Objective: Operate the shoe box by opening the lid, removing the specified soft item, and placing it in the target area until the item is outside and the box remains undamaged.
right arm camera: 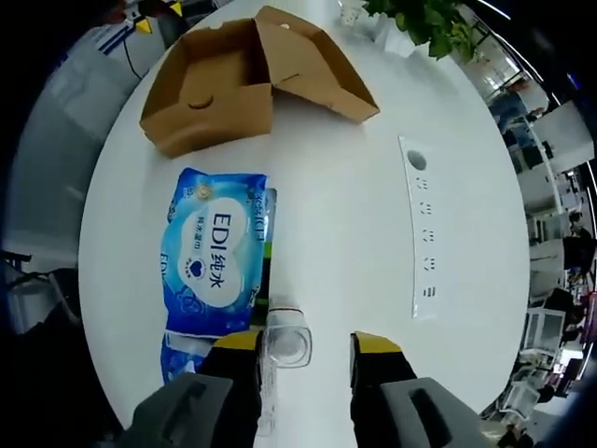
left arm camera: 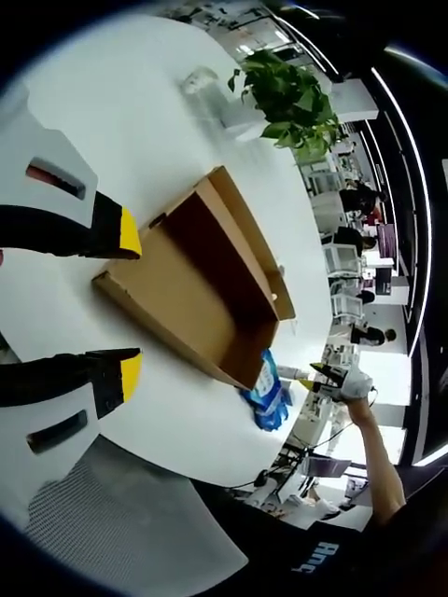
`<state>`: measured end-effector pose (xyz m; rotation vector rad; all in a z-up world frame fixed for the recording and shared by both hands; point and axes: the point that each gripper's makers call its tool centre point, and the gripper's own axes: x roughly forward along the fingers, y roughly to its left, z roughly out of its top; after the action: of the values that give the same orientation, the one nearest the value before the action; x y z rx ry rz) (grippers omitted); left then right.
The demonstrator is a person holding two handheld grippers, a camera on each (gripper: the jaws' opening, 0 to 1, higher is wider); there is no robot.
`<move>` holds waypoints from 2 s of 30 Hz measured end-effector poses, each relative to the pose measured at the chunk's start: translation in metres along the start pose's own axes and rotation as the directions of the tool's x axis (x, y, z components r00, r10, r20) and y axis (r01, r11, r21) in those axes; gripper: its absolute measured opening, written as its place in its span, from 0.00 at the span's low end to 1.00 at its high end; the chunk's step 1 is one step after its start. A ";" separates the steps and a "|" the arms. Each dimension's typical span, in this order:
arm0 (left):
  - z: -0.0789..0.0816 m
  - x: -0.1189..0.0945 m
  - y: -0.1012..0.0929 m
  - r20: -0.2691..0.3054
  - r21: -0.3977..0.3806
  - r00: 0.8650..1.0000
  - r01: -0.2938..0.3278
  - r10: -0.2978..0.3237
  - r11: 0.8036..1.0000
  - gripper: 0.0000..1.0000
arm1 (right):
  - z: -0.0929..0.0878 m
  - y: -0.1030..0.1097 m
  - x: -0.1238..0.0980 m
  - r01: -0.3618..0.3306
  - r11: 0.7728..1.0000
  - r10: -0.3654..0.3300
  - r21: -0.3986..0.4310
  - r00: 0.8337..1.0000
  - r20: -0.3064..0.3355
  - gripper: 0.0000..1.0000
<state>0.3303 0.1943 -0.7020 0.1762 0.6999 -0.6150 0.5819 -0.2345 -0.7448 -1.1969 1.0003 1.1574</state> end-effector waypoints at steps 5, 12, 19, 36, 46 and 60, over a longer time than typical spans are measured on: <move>0.003 -0.002 -0.002 0.013 -0.001 1.000 0.004 -0.003 1.000 0.39 | -0.001 -0.001 -0.017 0.050 0.999 -0.050 0.014 0.999 0.004 0.34; 0.010 -0.002 -0.008 0.034 -0.001 0.999 0.017 -0.017 1.000 0.39 | 0.002 -0.012 -0.048 0.189 0.981 -0.190 0.048 0.982 0.016 0.34; 0.021 -0.003 -0.011 0.075 -0.016 0.997 0.034 -0.033 0.999 0.39 | 0.011 -0.017 -0.079 0.331 0.919 -0.354 0.215 0.932 0.077 0.34; 0.025 -0.005 -0.002 0.116 -0.070 0.991 0.067 -0.059 0.995 0.39 | 0.067 0.054 -0.110 0.317 0.794 -0.503 0.519 0.823 0.266 0.39; 0.025 -0.004 -0.001 0.140 -0.087 0.988 0.078 -0.065 0.993 0.39 | 0.125 0.096 -0.107 0.272 0.796 -0.503 0.540 0.794 0.341 0.40; 0.010 -0.006 0.021 0.142 -0.158 0.989 0.058 -0.036 0.986 0.39 | 0.217 0.155 -0.088 0.165 0.838 -0.440 0.520 0.767 0.466 0.43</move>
<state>0.3445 0.2102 -0.6913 -0.0333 0.6174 -0.6066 0.4106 -0.0304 -0.6562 -0.5435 0.5255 0.8622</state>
